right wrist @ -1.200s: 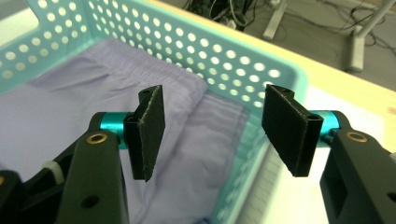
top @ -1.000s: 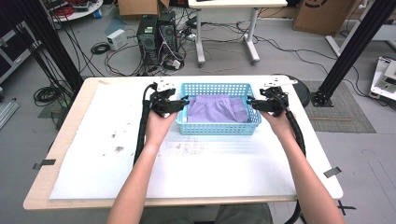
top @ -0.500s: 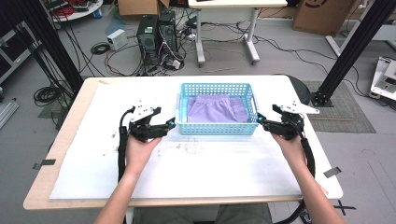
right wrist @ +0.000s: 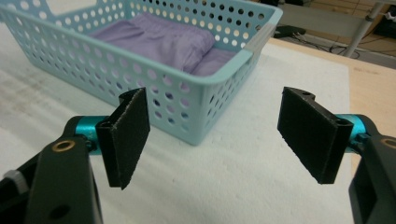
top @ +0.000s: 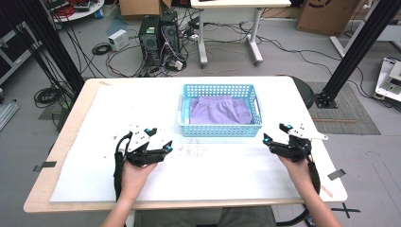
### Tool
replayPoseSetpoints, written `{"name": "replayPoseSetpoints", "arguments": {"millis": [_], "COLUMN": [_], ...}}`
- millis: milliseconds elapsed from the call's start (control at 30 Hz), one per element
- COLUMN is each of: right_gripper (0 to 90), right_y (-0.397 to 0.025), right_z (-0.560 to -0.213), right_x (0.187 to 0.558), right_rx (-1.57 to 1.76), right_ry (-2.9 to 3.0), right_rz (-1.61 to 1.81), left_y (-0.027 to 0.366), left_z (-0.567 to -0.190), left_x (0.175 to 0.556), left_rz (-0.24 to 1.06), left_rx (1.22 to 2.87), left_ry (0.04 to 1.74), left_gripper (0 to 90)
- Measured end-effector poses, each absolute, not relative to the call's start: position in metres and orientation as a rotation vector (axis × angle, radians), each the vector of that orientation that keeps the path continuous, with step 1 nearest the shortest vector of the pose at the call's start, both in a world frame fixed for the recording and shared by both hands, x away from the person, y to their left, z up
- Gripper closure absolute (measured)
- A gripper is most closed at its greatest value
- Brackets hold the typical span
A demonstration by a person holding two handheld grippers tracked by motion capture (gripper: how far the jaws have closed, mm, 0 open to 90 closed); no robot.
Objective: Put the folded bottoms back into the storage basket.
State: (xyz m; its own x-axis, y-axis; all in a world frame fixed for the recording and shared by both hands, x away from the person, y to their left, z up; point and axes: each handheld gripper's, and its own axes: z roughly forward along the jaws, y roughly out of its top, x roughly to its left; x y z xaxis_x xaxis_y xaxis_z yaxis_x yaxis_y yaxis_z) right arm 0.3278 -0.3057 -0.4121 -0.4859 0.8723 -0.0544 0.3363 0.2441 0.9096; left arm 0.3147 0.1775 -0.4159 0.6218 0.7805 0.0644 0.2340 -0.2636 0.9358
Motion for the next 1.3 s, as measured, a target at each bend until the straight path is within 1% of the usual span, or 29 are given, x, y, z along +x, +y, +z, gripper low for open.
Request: {"name": "replayPoseSetpoints", "arguments": {"millis": [300,1300], "right_gripper": [25.9,25.8], "right_y": [-0.305,-0.303], "right_z": [-0.422,-0.431], "right_x": [0.329,0.334], "right_rx": [1.091,1.097], "right_ry": [1.980,2.031], "right_rz": [1.170,1.117], "left_y": [0.173,0.172], "left_z": [-0.418,-0.427], "left_x": [0.315,0.320], "left_rz": [0.653,0.642], "left_rx": [1.807,1.858], "left_ry": [0.816,0.856], "left_gripper": [26.4,26.7]}}
